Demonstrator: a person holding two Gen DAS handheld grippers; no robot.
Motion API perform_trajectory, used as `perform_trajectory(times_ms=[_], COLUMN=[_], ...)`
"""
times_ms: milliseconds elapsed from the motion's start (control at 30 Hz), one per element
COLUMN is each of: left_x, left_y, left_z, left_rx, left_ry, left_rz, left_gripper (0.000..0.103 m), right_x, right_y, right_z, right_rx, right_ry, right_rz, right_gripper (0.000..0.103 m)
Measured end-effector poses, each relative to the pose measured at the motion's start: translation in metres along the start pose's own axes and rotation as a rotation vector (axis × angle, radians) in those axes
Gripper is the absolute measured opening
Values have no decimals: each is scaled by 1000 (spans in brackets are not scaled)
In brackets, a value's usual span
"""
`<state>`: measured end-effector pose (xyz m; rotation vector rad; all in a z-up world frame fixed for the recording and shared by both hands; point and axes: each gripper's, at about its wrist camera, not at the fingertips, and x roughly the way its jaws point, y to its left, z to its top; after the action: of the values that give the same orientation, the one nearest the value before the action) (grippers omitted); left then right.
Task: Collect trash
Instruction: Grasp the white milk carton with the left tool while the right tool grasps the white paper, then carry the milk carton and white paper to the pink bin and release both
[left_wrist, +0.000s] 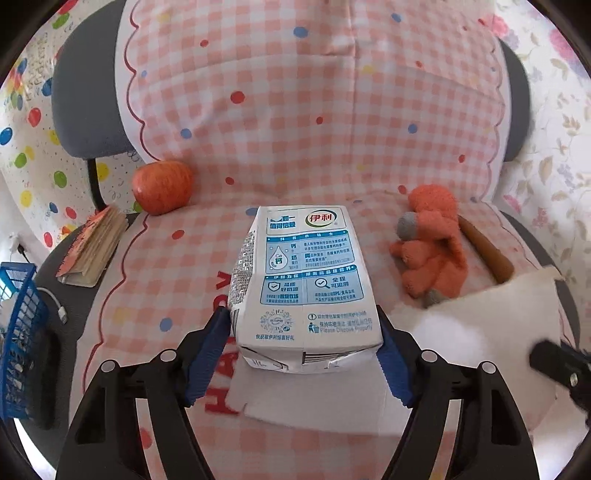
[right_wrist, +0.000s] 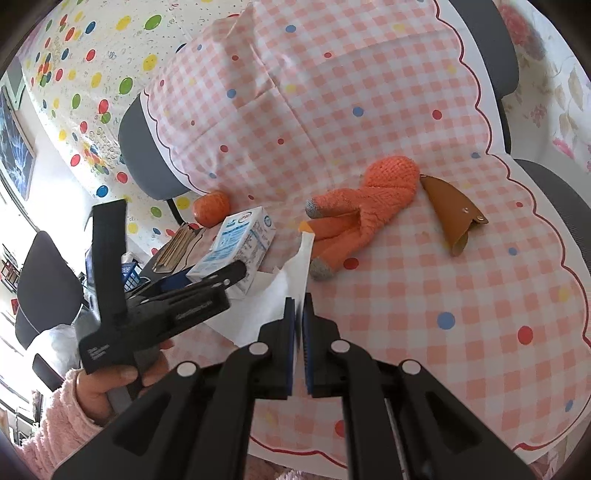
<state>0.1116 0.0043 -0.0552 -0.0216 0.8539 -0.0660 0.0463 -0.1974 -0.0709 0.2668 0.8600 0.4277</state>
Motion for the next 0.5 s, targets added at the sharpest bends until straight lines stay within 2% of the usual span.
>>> perform_trajectory(times_ms=[267,367,500], left_x=[-91,-113,-130], left_y=[-1,-11,-36], left_z=[-9,-20,-49], left_rx=[38,73,108], left_ry=[-147,-171,-170], left_rz=[-56,-62,-129], left_gripper=[75,75,75], right_x=[-57,-87,-129], right_y=[0,1,0], right_z=[-4,-11,-33], right_rx=[-23,-50,-88], right_ry=[-126,-167,-202], right_rz=[-72,-130,-238], right_gripper=[2,2,2])
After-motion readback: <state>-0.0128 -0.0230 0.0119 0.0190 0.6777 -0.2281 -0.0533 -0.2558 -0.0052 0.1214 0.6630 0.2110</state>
